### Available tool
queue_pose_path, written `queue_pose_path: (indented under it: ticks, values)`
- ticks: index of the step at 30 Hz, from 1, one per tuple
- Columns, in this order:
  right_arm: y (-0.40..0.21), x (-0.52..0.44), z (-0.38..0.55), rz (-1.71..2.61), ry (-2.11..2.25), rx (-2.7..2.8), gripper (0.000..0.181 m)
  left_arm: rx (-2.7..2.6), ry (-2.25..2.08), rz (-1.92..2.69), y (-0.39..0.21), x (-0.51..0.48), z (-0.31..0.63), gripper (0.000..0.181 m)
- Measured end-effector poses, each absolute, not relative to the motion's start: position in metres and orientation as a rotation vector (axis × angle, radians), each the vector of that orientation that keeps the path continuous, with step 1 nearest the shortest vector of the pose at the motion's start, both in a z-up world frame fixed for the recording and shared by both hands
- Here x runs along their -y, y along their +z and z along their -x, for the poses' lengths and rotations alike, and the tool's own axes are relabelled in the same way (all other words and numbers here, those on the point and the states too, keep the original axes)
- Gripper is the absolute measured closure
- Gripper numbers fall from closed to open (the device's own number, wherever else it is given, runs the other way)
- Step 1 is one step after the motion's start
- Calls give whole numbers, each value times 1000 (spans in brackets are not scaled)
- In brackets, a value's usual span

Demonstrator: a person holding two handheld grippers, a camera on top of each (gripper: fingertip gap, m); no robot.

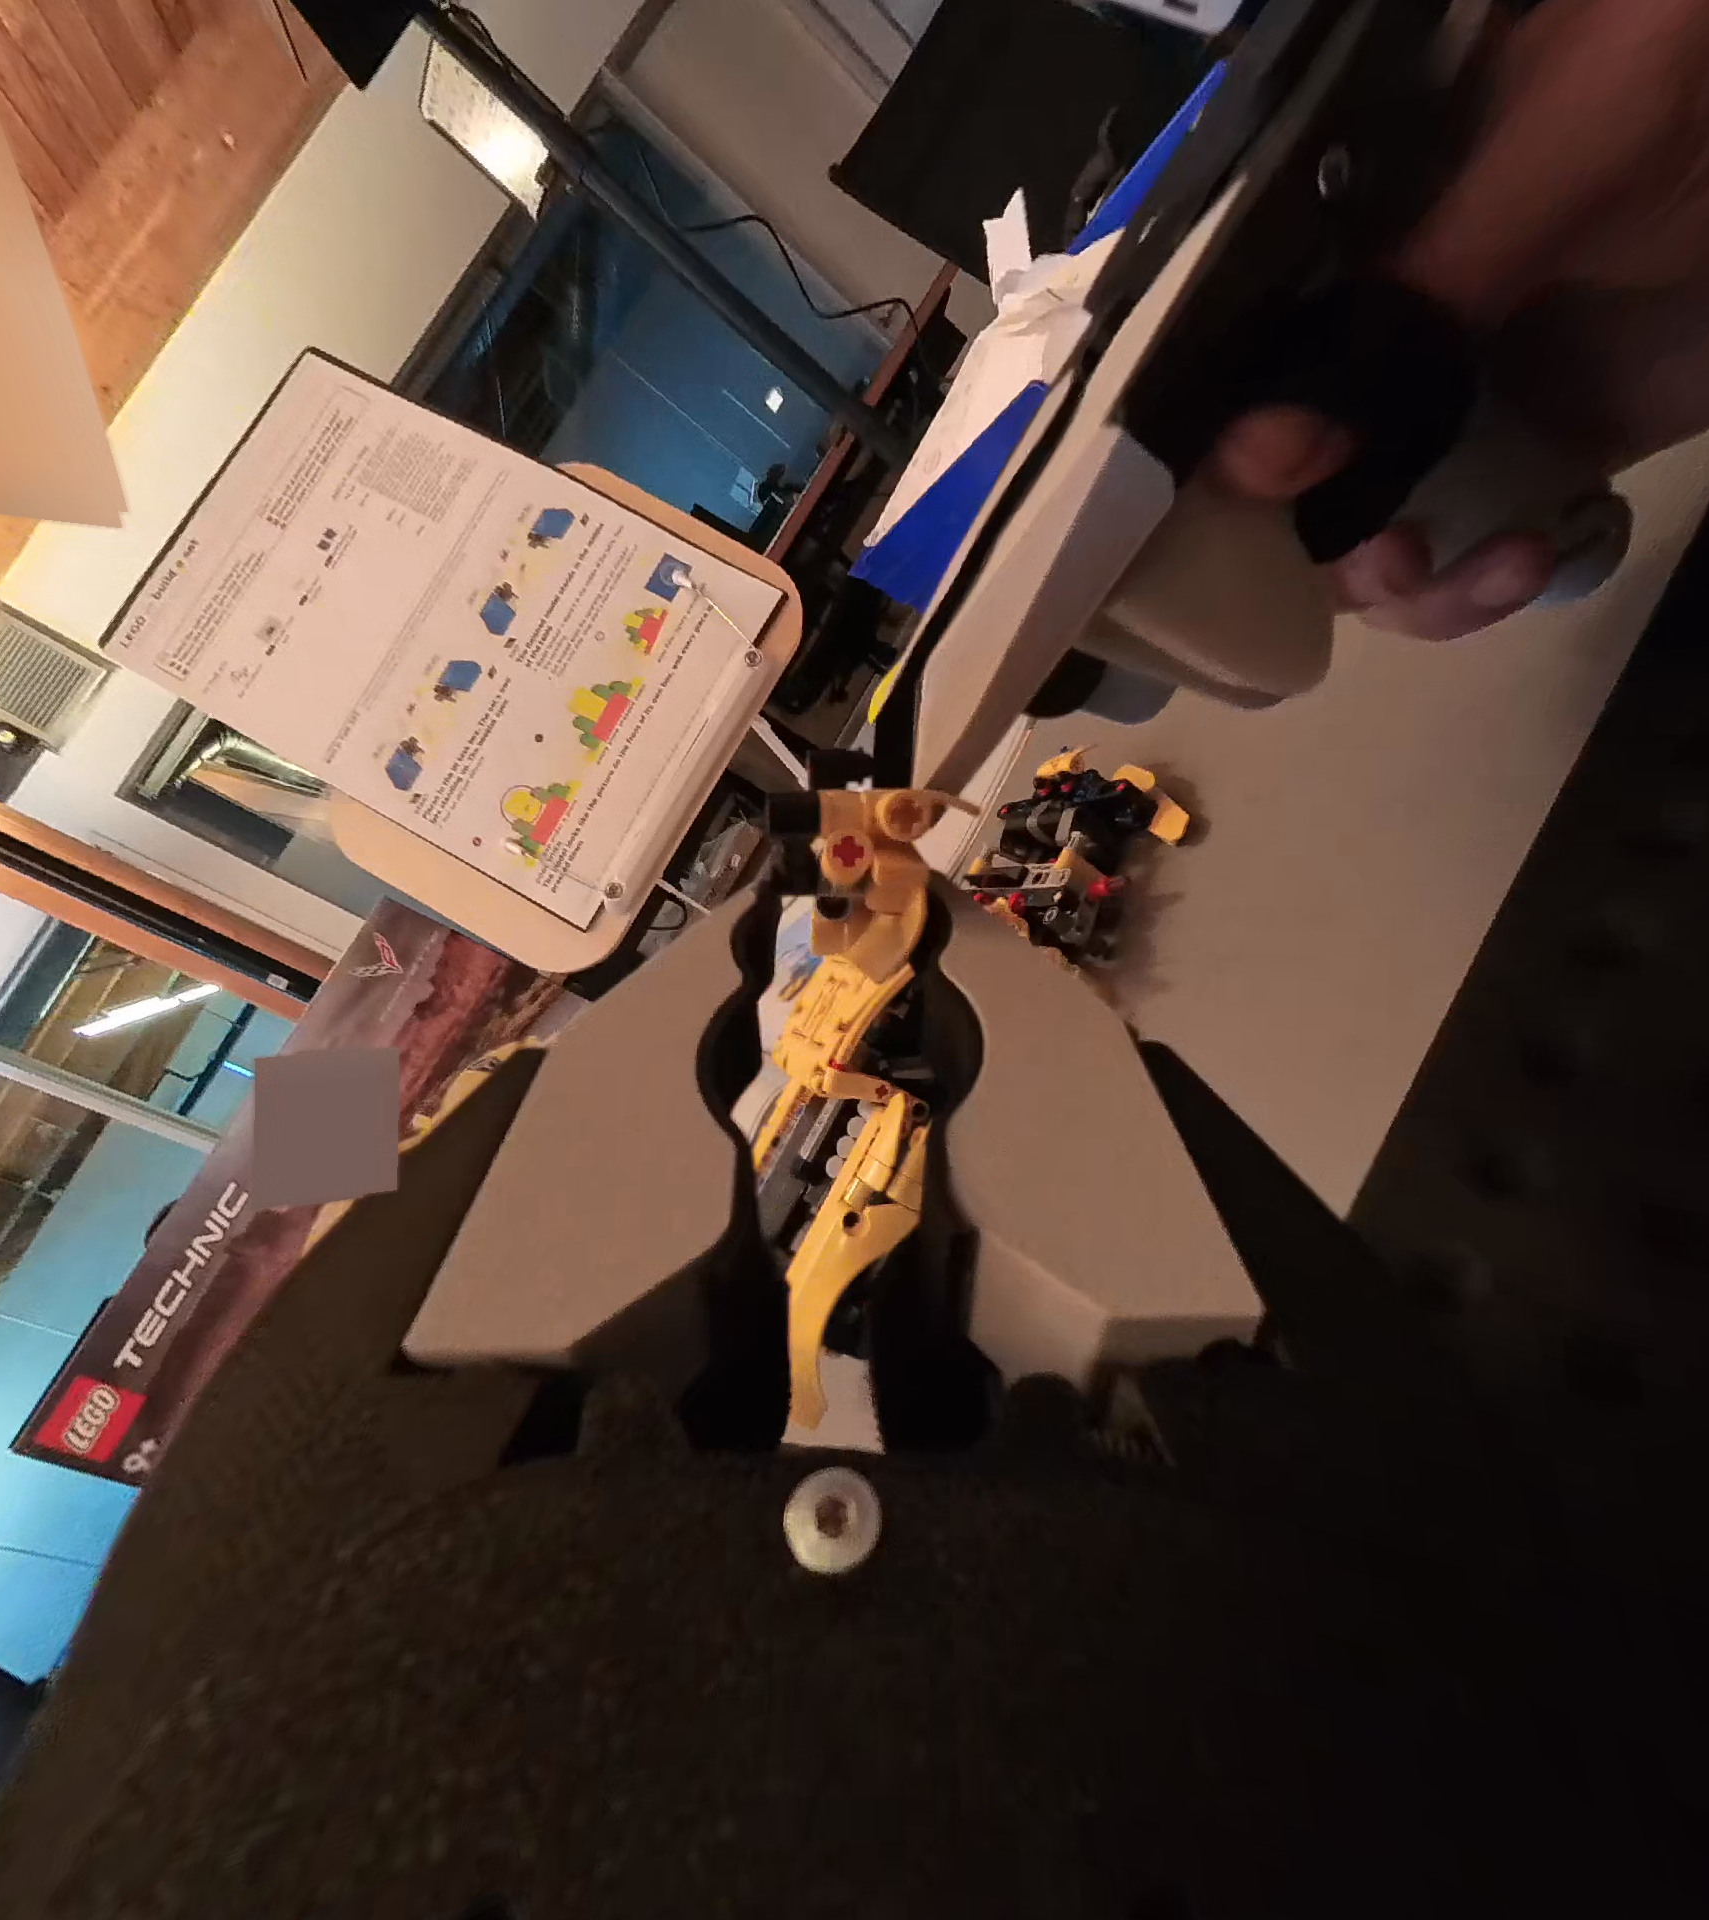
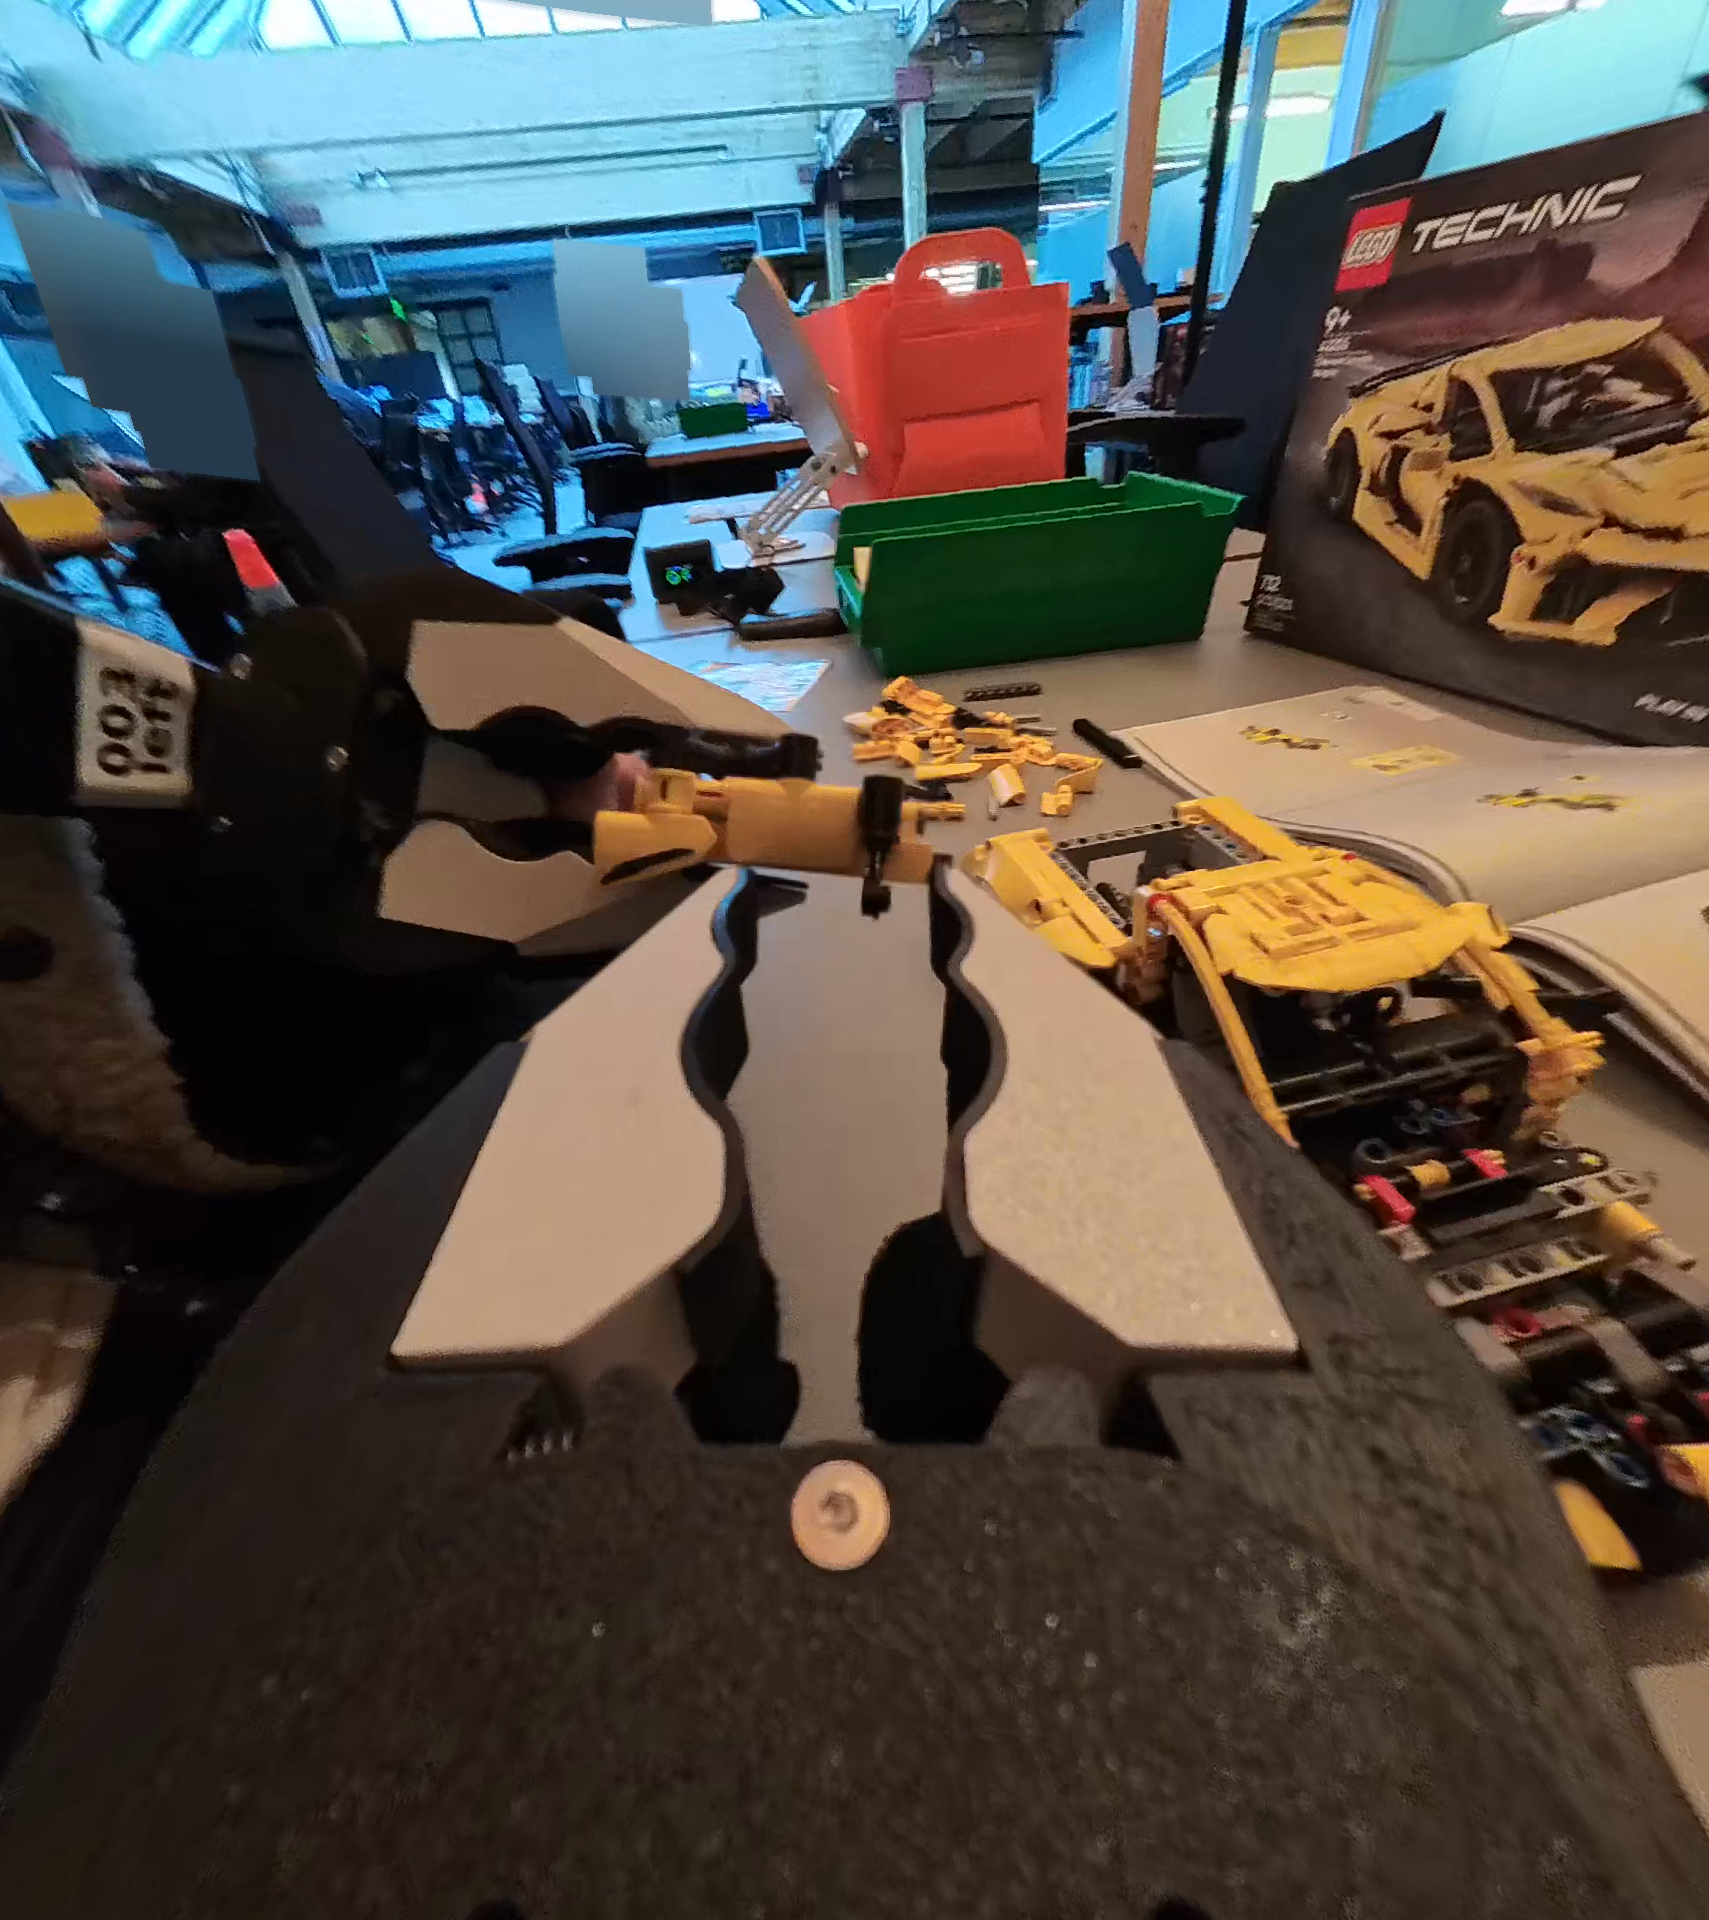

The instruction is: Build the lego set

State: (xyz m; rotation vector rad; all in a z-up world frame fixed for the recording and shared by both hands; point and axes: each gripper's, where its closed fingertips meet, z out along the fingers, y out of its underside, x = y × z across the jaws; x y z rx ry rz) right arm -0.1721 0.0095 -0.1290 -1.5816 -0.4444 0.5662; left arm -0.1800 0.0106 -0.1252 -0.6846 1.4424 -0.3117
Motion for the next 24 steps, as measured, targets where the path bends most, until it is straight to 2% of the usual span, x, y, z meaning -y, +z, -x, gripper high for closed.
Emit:
queue_pose_path:
  ticks: [4,9,12,16,24]
  values:
    - [-116,-10,167,1551,708,349,142,-1480,-250,604,-128,-17,174,156]
    - [-129,-20,157,1635,688,335,156,-1536,-178,482,-135,-19,165,157]
    - [-135,-26,147,1673,646,328,174,-1557,-172,452,-139,-23,160,157]
    - [-142,-30,142,1727,623,353,175,-1581,-217,481,-145,-25,155,157]
    - [-168,-24,123,2015,453,553,175,-1898,-783,986,-201,-27,167,152]
